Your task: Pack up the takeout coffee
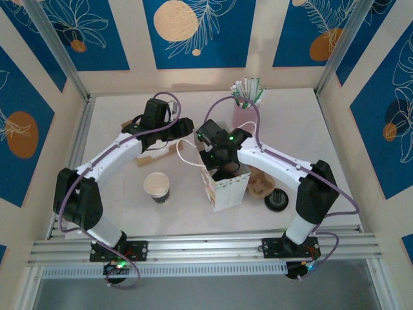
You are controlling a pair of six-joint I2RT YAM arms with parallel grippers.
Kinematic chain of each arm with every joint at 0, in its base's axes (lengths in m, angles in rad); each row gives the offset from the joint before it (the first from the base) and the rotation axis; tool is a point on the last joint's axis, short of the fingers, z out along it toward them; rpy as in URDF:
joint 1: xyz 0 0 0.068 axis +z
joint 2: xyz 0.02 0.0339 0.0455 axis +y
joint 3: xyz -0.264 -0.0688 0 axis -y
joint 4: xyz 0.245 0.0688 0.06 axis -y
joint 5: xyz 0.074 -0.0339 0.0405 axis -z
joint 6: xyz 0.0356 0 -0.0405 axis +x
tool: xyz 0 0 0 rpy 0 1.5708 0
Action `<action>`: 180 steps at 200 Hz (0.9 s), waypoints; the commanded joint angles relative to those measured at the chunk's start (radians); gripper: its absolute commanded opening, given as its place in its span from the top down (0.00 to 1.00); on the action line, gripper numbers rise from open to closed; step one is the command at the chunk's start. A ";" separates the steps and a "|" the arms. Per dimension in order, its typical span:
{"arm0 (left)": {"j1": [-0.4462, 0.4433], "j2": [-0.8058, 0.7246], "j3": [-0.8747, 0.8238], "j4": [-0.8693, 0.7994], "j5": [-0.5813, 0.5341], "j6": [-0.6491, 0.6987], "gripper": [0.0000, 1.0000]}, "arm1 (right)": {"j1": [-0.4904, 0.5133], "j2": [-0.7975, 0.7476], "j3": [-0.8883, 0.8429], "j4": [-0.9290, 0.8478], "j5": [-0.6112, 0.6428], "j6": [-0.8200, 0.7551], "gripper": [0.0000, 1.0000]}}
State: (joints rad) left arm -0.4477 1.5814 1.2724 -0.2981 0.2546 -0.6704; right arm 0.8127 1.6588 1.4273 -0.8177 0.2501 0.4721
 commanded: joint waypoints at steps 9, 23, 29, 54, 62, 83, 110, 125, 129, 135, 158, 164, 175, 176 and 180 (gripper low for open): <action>0.009 -0.024 0.042 -0.019 0.020 0.017 0.43 | -0.005 -0.056 0.054 -0.054 0.011 -0.002 0.63; 0.009 -0.033 0.042 -0.023 0.018 0.015 0.43 | -0.006 -0.066 0.061 -0.065 0.014 -0.002 0.59; 0.009 -0.037 0.043 -0.025 0.018 0.016 0.43 | -0.007 -0.069 0.064 -0.066 0.012 -0.003 0.58; 0.009 -0.059 0.042 -0.033 0.015 0.016 0.42 | -0.006 -0.086 0.080 -0.089 0.011 -0.004 0.54; 0.009 -0.067 0.042 -0.035 0.015 0.017 0.41 | -0.006 -0.093 0.086 -0.093 0.010 -0.004 0.52; 0.009 -0.085 0.044 -0.043 0.011 0.019 0.41 | -0.005 -0.115 0.098 -0.102 0.003 -0.007 0.48; 0.009 -0.108 0.044 -0.050 0.008 0.022 0.41 | -0.006 -0.131 0.112 -0.110 -0.008 -0.006 0.48; 0.010 -0.120 0.046 -0.054 0.008 0.022 0.41 | -0.006 -0.141 0.119 -0.119 -0.008 -0.007 0.47; 0.009 -0.123 0.047 -0.056 0.008 0.023 0.41 | -0.006 -0.145 0.121 -0.121 -0.006 -0.006 0.47; 0.009 -0.129 0.047 -0.057 0.008 0.023 0.41 | -0.005 -0.153 0.124 -0.124 -0.004 -0.006 0.46; 0.009 -0.154 0.050 -0.068 0.005 0.027 0.40 | -0.007 -0.182 0.132 -0.131 -0.003 -0.007 0.44; 0.009 -0.161 0.051 -0.070 0.002 0.028 0.40 | -0.005 -0.188 0.136 -0.135 -0.003 -0.009 0.43; 0.009 -0.173 0.054 -0.075 0.000 0.028 0.40 | -0.004 -0.198 0.143 -0.139 -0.003 -0.011 0.42; 0.009 -0.174 0.054 -0.075 0.000 0.029 0.40 | -0.004 -0.198 0.144 -0.139 -0.003 -0.011 0.42; 0.009 -0.178 0.056 -0.077 -0.002 0.030 0.40 | -0.004 -0.202 0.145 -0.141 -0.003 -0.012 0.42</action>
State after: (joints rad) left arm -0.4473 1.4532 1.2896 -0.3481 0.2546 -0.6697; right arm 0.8108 1.5032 1.5303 -0.9348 0.2581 0.4721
